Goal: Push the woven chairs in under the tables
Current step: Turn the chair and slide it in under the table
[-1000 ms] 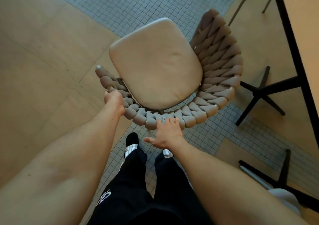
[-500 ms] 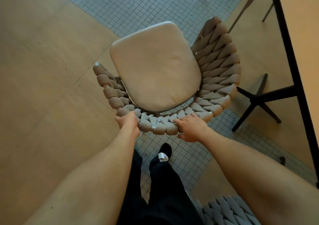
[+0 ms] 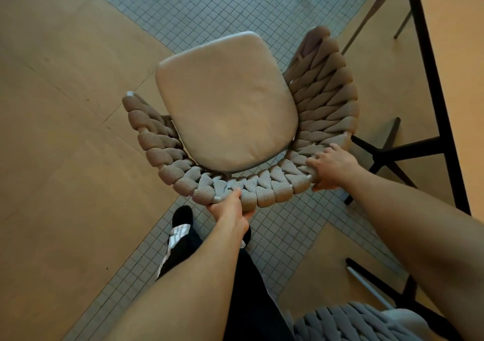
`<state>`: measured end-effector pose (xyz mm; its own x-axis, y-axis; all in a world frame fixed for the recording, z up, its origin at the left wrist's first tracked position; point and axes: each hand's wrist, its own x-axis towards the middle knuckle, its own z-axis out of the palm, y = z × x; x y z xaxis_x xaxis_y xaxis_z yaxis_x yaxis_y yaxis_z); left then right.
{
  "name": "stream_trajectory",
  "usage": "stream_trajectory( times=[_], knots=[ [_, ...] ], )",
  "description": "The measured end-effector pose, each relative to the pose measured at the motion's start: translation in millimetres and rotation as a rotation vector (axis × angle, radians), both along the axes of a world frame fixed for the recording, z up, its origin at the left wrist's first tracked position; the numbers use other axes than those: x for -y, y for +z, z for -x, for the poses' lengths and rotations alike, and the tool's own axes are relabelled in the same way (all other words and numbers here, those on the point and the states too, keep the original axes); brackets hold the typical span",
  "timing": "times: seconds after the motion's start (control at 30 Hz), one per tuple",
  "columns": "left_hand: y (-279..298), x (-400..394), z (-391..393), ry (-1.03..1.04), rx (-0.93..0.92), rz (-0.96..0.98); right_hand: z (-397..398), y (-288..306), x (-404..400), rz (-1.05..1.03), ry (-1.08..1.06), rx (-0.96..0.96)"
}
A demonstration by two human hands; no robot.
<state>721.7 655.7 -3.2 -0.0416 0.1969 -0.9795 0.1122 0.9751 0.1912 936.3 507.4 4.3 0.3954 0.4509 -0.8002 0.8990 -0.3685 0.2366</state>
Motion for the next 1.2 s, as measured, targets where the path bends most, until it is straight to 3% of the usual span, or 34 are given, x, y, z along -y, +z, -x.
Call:
stream_trajectory(
  times=[0.3, 0.87, 1.03, 1.2],
  knots=[
    [-2, -29, 15, -0.056, -0.075, -0.065, 40, 9, -8, -0.063, -0.062, -0.037],
    [5, -190, 27, -0.306, -0.154, -0.481, 195, -5, -118, -0.357, -0.351, -0.124],
    [5, -204, 26, -0.307, -0.188, -0.571, 200, -6, -130, -0.475, -0.307, -0.145],
    [-1, -167, 36, -0.244, -0.186, -0.528, 183, -12, -98, -0.403, -0.17, -0.271]
  ],
)
